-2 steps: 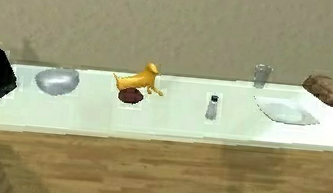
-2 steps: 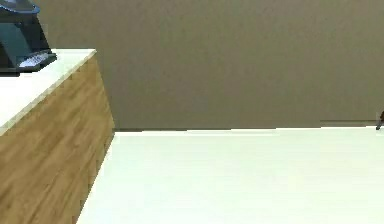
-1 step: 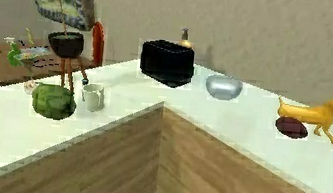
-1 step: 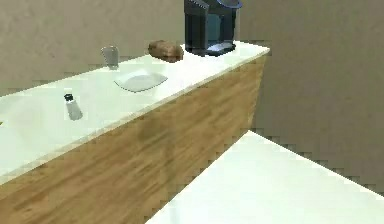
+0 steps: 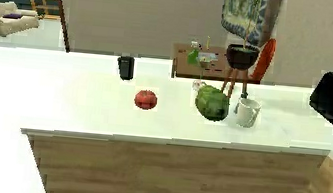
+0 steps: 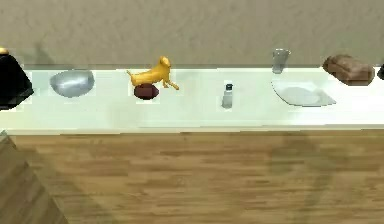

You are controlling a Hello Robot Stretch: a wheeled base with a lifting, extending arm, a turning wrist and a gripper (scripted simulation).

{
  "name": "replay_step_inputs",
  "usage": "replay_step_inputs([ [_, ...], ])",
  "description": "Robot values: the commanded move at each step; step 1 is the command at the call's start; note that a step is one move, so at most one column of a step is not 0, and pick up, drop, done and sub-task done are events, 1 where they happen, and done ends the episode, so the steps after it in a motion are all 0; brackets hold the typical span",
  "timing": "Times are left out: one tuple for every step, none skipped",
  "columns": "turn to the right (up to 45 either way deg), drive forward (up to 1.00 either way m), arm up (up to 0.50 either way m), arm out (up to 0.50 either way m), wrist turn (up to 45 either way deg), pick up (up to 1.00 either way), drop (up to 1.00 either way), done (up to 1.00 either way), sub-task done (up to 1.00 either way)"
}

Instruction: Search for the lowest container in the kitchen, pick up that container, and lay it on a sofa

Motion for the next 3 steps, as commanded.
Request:
replay_step_inputs([
  [-45.0, 0.00, 0.00, 0.00, 0.0, 0.00, 0.00, 0.00, 0.00],
  [-42.0, 0.00, 0.00, 0.00, 0.0, 0.00, 0.00, 0.00, 0.00],
  [0.0, 0.75, 0.00, 0.00, 0.0, 0.00, 0.00, 0.00, 0.00],
])
